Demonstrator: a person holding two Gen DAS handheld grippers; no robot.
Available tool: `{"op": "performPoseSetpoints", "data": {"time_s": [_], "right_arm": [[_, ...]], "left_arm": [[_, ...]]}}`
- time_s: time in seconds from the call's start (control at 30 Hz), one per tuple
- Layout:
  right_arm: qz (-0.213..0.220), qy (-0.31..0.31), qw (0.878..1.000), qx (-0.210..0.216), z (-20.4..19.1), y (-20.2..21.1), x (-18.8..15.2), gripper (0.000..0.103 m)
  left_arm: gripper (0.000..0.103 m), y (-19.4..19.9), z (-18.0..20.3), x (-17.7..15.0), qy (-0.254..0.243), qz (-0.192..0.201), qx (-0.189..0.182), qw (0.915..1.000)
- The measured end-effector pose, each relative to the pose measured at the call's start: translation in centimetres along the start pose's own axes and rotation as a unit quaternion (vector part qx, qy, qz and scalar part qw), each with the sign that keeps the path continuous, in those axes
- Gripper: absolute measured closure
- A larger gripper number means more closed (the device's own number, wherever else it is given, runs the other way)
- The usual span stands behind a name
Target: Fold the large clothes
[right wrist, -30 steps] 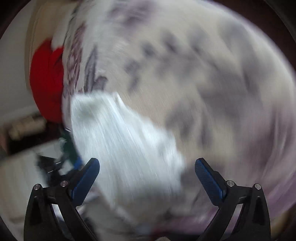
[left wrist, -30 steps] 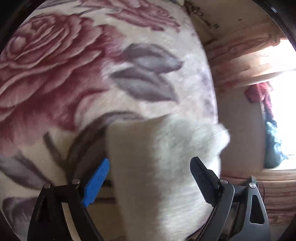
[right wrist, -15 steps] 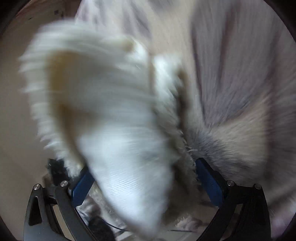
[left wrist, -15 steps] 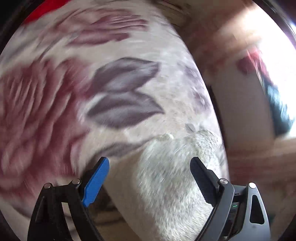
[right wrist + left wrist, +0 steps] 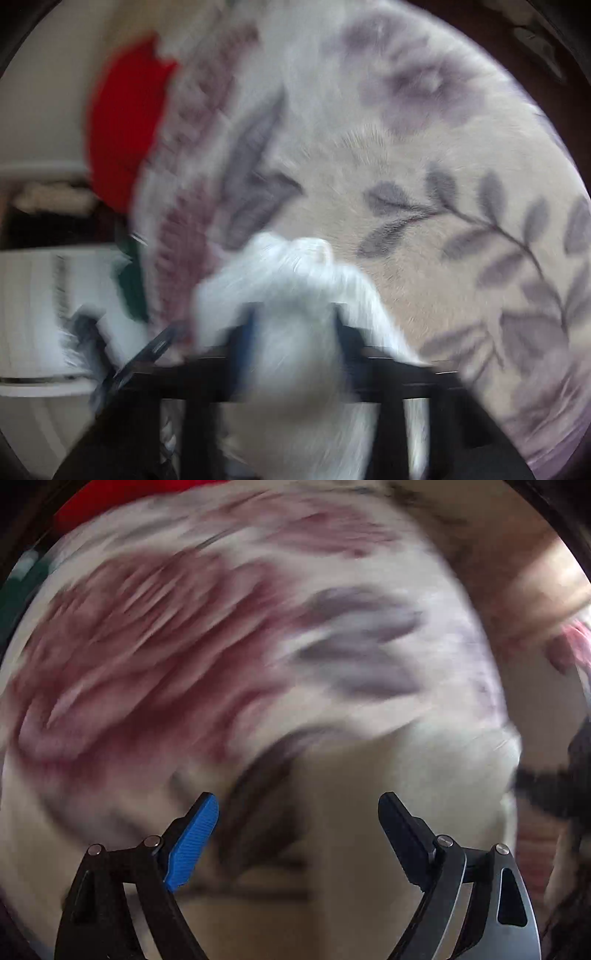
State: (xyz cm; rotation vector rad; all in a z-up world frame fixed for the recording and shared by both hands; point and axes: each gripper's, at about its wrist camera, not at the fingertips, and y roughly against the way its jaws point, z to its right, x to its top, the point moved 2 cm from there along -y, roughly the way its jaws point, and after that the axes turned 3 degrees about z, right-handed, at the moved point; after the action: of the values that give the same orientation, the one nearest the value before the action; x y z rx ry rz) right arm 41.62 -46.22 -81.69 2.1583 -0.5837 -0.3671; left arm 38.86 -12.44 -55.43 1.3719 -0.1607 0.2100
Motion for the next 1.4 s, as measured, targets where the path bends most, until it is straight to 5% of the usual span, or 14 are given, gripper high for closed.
{"op": "performPoseSetpoints", "data": {"time_s": [0.1, 0.2, 0.37, 0.47, 0.5, 0.53, 0.67, 0.77, 0.9, 1.0, 1.07, 1.13, 1.27, 1.4], "right_arm": [[-0.068, 0.041, 0.995, -0.067, -0.7, -7.2, 1.7, 0.086], [-0.071, 0.076, 0.986, -0.127, -1.1, -11.2, 1.9, 0.087], [-0.114, 0.089, 0.982, -0.123, -2.2, -10.1, 3.4, 0.088], [-0.12, 0.089, 0.986, -0.08, -1.3, -6.9, 3.6, 0.045], [-0.116, 0.096, 0.986, -0.073, -0.6, -5.7, 3.6, 0.012], [-0.116, 0.101, 0.986, -0.068, -0.2, -4.9, 3.2, 0.0], [-0.201, 0.096, 0.975, -0.004, 4.6, -6.2, 0.7, 0.0], [-0.235, 0.06, 0.966, 0.093, 6.4, -9.1, 0.1, 0.0], [-0.271, 0.024, 0.944, 0.186, 7.5, -12.8, -0.5, 0.0], [-0.294, 0.023, 0.928, 0.228, 6.8, -13.8, -1.0, 0.0], [-0.296, 0.014, 0.924, 0.239, 6.6, -14.4, -1.5, 0.0], [-0.292, 0.007, 0.924, 0.245, 6.4, -14.7, -1.9, 0.0], [-0.251, 0.013, 0.934, 0.254, 4.6, -14.0, -3.4, 0.008], [-0.145, -0.108, 0.94, 0.288, 7.5, -9.7, -7.2, 0.024]], "left_arm": [[0.015, -2.9, -5.6, -5.8, 0.058, -0.052, 0.048, 0.9958], [0.015, -6.0, -9.3, -11.5, 0.123, -0.095, 0.041, 0.987], [0.0, -6.0, -9.2, -12.0, 0.119, -0.04, 0.023, 0.9918], [0.0, -6.6, -9.1, -11.5, 0.123, -0.03, 0.05, 0.9907], [0.0, -6.6, -8.9, -11.3, 0.123, -0.025, 0.057, 0.9905], [0.0, -6.7, -8.9, -11.2, 0.128, -0.021, 0.066, 0.9894], [0.0, -6.2, -8.6, -10.3, 0.158, -0.032, 0.063, 0.9849], [0.0, -3.8, -7.8, -8.2, 0.201, -0.006, -0.047, 0.9784], [0.0, -4.1, -4.8, -6.1, 0.221, -0.006, -0.227, 0.9485], [0.0, -5.6, -3.7, -5.0, 0.221, -0.006, -0.264, 0.9389], [0.0, -6.7, -4.7, -4.4, 0.254, -0.011, -0.298, 0.9201], [0.0, -7.0, -5.3, -3.8, 0.264, -0.009, -0.316, 0.9113], [0.0, -5.9, -5.0, -3.4, 0.248, -0.004, -0.305, 0.9195], [0.0, -4.2, -5.6, -2.6, 0.224, 0.005, -0.27, 0.9364]]}}
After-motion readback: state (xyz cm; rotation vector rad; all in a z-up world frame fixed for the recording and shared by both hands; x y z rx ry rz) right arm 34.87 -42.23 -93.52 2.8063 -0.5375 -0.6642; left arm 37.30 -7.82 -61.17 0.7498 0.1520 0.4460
